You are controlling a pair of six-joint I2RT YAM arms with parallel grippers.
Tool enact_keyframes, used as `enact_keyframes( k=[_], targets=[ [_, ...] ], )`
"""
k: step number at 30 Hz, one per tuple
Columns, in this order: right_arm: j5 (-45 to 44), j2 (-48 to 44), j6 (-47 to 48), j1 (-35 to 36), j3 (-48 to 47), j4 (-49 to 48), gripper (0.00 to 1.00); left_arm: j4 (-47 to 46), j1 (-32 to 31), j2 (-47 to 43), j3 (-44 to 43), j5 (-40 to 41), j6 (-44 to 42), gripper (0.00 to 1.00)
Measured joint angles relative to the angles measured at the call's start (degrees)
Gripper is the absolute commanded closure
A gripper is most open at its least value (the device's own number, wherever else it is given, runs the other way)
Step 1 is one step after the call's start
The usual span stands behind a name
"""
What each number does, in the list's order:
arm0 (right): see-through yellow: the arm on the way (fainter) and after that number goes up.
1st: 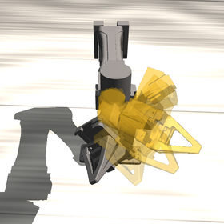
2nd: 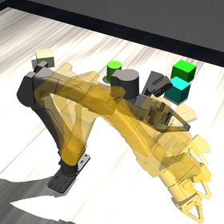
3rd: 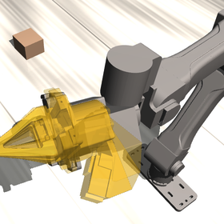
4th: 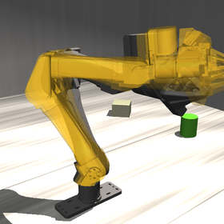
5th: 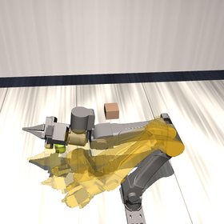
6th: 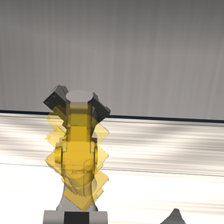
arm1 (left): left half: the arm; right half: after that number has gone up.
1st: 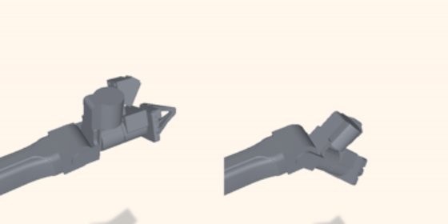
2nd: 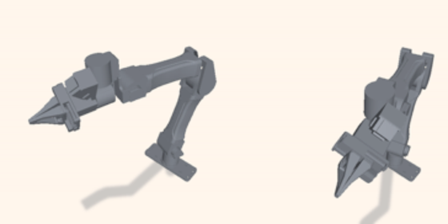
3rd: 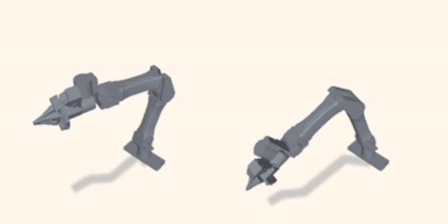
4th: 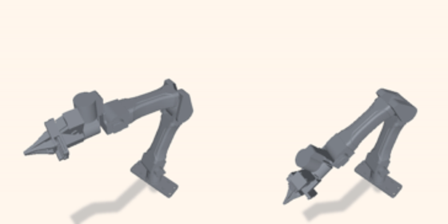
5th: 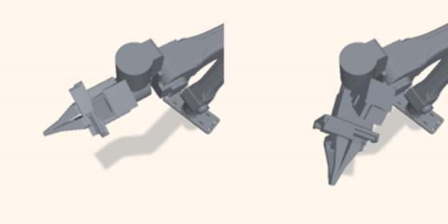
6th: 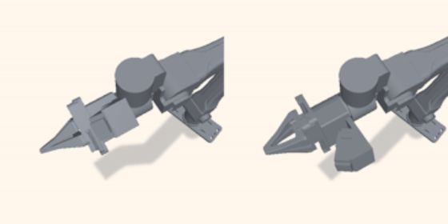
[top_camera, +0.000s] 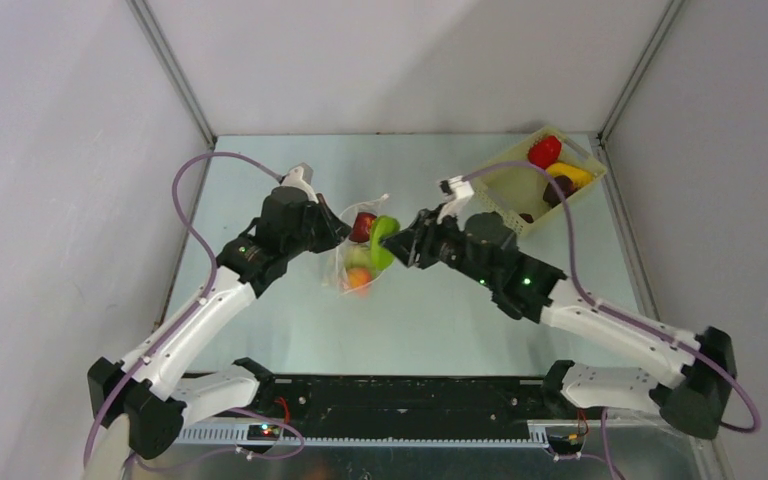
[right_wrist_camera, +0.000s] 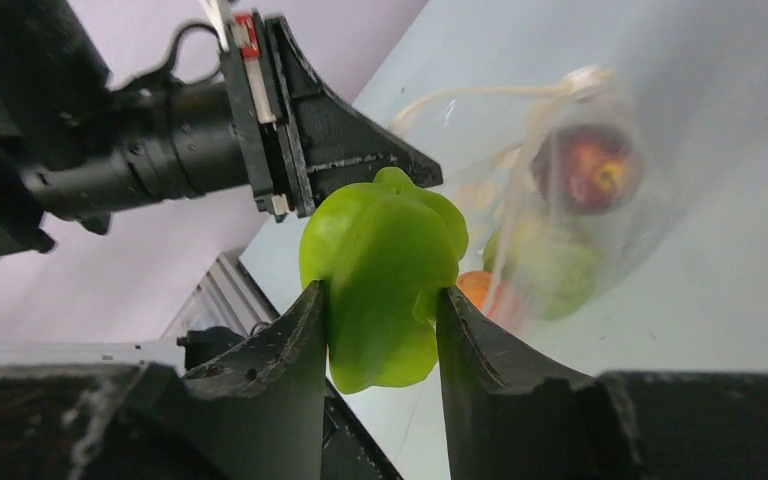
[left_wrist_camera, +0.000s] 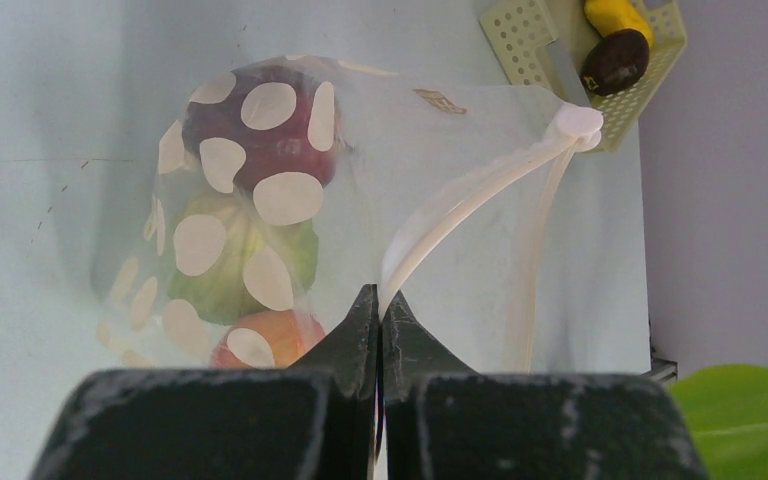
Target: Place the food in the zip-top bag and seal the zipper
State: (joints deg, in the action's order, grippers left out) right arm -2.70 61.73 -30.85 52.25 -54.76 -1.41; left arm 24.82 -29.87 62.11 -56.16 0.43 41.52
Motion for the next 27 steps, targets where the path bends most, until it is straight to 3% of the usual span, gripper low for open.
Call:
enact_keyframes(
  k=[7, 17, 20, 23, 27],
  targets=[
    [0.3, 9.7, -0.6, 2.6, -2.4, -2.2, 0.75, 0.3, 0.0, -1.7, 0.0, 0.0, 0.0, 1.00],
    [-5.8, 15.4, -2.6, 3.9, -4.5, -3.0, 0.64, 0.8, 0.0, -3.3, 0.0, -0.9, 0.0, 1.00],
    [-8.3, 16.8, -3.2, 4.4, -5.5, -2.3, 0.52, 0.8, 0.0, -3.4, 0.0, -0.9, 0.0, 1.00],
    [-11.2, 18.4, -3.5, 5.1, -7.1, -0.8, 0.32, 0.8, 0.0, -3.7, 0.0, -1.0, 0.0, 1.00],
    [-13.7, 19.2, -3.6, 5.8, -8.7, 0.8, 0.24, 0.8, 0.0, -4.1, 0.1, -1.1, 0.0, 1.00]
  ],
)
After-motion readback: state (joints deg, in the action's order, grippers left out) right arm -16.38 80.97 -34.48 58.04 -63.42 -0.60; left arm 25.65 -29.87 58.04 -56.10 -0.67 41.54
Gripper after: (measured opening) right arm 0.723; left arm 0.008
